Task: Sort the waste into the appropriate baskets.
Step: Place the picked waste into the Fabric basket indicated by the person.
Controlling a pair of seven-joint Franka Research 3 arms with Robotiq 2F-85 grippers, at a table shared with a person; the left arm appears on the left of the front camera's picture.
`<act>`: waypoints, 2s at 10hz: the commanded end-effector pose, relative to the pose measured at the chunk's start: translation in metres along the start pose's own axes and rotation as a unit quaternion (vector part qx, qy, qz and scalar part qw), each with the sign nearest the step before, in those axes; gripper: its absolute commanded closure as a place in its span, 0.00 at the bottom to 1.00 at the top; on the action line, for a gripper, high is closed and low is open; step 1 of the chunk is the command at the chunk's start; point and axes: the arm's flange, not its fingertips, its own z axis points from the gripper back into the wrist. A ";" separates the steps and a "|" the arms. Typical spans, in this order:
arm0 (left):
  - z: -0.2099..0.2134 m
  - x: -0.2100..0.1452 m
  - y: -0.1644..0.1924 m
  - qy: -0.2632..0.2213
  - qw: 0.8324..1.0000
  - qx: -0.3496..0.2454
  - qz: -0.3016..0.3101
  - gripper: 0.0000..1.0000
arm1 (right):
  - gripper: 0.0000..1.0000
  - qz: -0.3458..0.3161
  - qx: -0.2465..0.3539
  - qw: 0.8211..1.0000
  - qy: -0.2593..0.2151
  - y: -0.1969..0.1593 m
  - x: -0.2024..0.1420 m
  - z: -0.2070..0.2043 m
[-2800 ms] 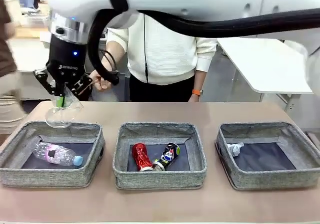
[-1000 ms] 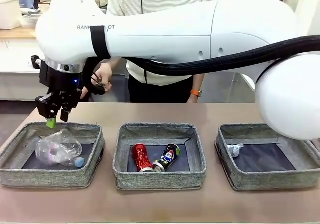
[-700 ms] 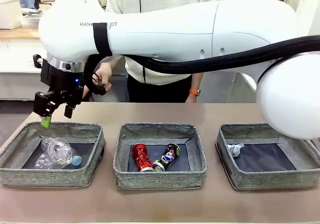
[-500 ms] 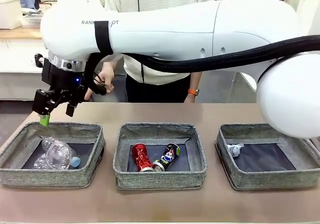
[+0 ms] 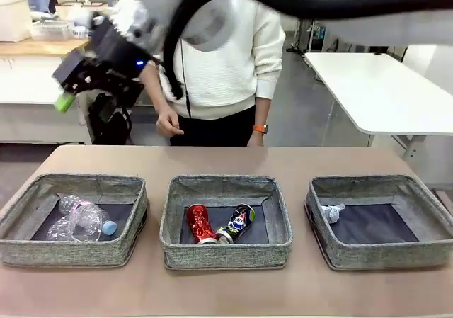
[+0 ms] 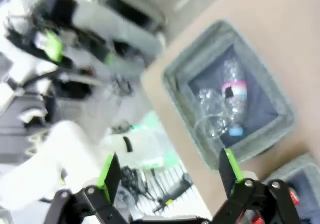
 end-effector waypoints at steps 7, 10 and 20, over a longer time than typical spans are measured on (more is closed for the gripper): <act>-0.001 0.000 -0.002 -0.004 1.000 -0.007 -0.006 0.00 | 0.00 -0.035 0.200 0.969 -0.139 -0.125 -0.131 0.062; -0.001 0.000 -0.002 -0.004 1.000 -0.007 -0.006 0.00 | 0.00 -0.049 0.220 0.965 -0.132 -0.138 -0.167 0.067; -0.192 -0.004 -0.006 0.186 0.973 -0.121 -0.060 0.00 | 0.00 -0.304 0.262 0.896 -0.188 -0.218 -0.431 0.249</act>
